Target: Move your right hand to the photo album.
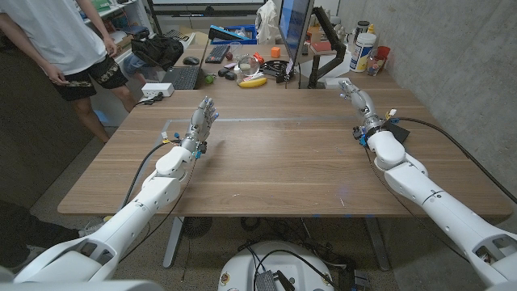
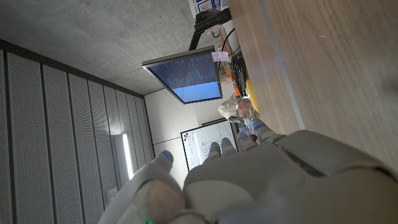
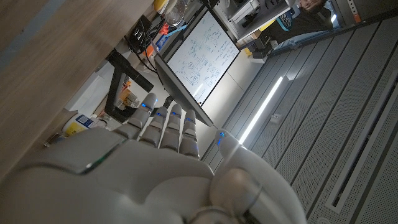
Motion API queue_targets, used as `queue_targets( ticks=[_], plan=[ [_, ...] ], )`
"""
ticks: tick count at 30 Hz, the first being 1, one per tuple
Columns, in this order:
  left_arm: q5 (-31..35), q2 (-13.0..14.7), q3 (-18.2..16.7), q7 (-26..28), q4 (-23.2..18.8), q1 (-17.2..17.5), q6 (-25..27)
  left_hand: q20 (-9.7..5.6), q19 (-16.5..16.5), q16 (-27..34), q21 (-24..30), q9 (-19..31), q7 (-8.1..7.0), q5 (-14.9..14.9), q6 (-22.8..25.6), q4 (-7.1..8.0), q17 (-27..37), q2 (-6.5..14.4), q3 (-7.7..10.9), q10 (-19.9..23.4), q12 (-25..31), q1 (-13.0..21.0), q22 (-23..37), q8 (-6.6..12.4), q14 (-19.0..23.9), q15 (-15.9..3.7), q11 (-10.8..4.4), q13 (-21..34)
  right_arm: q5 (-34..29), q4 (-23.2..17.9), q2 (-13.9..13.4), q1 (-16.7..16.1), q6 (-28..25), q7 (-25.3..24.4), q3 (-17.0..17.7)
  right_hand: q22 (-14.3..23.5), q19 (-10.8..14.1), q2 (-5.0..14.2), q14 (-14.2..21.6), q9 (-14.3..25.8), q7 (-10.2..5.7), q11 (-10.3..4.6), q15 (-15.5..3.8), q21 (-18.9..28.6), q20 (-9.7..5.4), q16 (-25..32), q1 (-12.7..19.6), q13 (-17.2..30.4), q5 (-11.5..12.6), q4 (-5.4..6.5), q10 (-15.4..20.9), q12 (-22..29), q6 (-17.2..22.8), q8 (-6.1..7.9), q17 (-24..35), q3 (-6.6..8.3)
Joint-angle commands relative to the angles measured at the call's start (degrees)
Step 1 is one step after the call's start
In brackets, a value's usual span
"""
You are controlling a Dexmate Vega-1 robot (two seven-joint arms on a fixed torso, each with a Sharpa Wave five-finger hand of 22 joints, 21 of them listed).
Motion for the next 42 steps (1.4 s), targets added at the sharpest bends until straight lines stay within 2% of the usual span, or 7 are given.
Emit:
queue_targets(
  ticks=[1, 18, 42],
  plan=[
    [0.07, 0.11, 0.0, 0.13, -0.34, 0.16, 0.02, -4.83, -5.27, 0.26, 0.25, 0.24, 0.02, 0.26, -3.46, 0.01, 0.28, 4.73, -0.01, -0.95, 0.38, 0.19, 0.21, 0.27, -4.43, -3.21, -0.24, 0.24, -2.87, -1.26, -0.83, -0.2, -0.05, -1.94, 0.5, 0.23, 0.53, 3.48, 0.59, 0.26, -0.16, 0.02, 0.07, 0.29, -3.96, 0.22, 0.81, 0.29, -0.06, 0.1, 0.44, 0.1, 0.68, 0.32, 0.31, 0.48],
    [0.29, 0.19, 0.07, 0.4, -0.66, 0.27, 0.12, -4.81, -5.27, 0.27, 0.23, 0.24, 0.01, 0.29, -3.43, 0.01, 0.28, 4.8, -0.15, -0.94, 0.38, 0.22, 0.21, 0.28, -4.39, -3.15, -0.25, 0.24, -5.95, -2.59, -1.99, -0.66, 0.21, -4.2, 1.65, 0.24, 1.3, 3.5, 1.77, 0.29, -0.69, -0.48, -0.49, 0.4, -4.13, 0.47, 2.45, 0.28, -0.38, -0.75, 1.69, 0.3, 2.27, 0.54, 0.27, 1.45],
    [0.64, 0.28, 0.28, 0.61, -1.14, 0.31, 0.25, -4.83, -5.27, 0.25, 0.19, 0.24, -0.06, 0.33, -3.43, 0.0, 0.27, 4.84, -0.35, -0.97, 0.38, 0.25, 0.21, 0.28, -4.43, -3.21, -0.25, 0.24, -9.84, -6.22, -6.12, -1.87, -2.53, -4.85, 3.22, 0.26, 1.5, 3.5, 2.12, 0.32, -0.79, -0.78, -0.58, 0.37, -4.12, 0.53, 3.23, 0.28, -0.68, -0.93, 2.25, 0.26, 2.86, 0.41, 0.43, 1.81]
  ],
)
